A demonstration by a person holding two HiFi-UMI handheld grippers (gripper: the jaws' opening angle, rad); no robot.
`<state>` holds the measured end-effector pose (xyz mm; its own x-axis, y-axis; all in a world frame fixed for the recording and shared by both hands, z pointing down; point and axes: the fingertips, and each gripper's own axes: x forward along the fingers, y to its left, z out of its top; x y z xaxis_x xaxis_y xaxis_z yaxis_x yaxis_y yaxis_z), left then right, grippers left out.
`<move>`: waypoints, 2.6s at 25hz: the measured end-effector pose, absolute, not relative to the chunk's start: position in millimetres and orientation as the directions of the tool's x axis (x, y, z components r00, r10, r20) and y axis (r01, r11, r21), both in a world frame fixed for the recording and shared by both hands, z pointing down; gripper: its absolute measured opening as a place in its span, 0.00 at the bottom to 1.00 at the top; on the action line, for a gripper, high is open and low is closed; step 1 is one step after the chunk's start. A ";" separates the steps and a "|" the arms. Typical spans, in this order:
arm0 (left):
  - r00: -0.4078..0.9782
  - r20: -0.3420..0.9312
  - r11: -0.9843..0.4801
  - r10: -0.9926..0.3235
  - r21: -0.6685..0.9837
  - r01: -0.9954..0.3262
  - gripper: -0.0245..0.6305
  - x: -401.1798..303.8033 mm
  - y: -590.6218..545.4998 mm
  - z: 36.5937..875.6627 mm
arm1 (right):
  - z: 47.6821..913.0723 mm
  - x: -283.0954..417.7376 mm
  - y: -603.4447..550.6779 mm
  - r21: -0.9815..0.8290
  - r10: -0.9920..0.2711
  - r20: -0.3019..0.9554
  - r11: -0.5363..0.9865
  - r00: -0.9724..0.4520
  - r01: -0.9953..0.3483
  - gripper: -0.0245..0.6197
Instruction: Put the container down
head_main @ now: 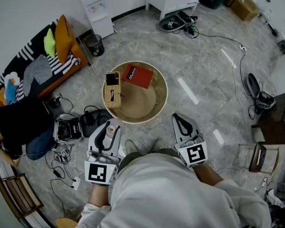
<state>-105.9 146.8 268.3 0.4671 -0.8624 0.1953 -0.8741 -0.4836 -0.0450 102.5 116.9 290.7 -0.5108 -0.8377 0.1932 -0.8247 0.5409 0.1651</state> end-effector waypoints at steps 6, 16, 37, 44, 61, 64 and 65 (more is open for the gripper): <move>0.472 0.201 -0.487 -0.859 -0.032 -0.873 0.25 -99.6 147.9 272.3 | 301.2 105.1 123.5 0.139 -0.823 0.261 0.549 -0.505 -0.824 0.07; 0.471 0.161 -0.480 -0.867 -0.022 -0.877 0.25 -84.4 147.5 272.4 | 305.7 118.1 128.8 0.116 -0.813 0.263 0.561 -0.519 -0.820 0.07; 0.412 0.247 -0.435 -0.877 -0.045 -0.899 0.25 -54.4 59.5 362.9 | 393.7 137.7 69.9 0.098 -0.724 0.389 0.648 -0.570 -0.755 0.07; 0.465 0.251 -0.480 -0.849 0.005 -0.877 0.25 -63.6 6.5 394.1 | 407.8 108.8 25.5 0.113 -0.729 0.421 0.633 -0.540 -0.766 0.07; 0.511 0.270 -0.515 -0.816 0.061 -0.855 0.25 -88.9 -100.3 485.6 | 458.2 43.6 -90.8 0.147 -0.723 0.436 0.644 -0.535 -0.751 0.07; 0.482 0.284 -0.486 -0.829 0.061 -0.872 0.25 -87.6 -119.8 518.9 | 486.4 42.0 -114.7 0.138 -0.699 0.443 0.672 -0.562 -0.727 0.07; 0.469 0.293 -0.473 -0.833 0.061 -0.879 0.25 -87.3 -125.1 531.5 | 498.6 42.5 -121.5 0.131 -0.688 0.449 0.682 -0.570 -0.720 0.07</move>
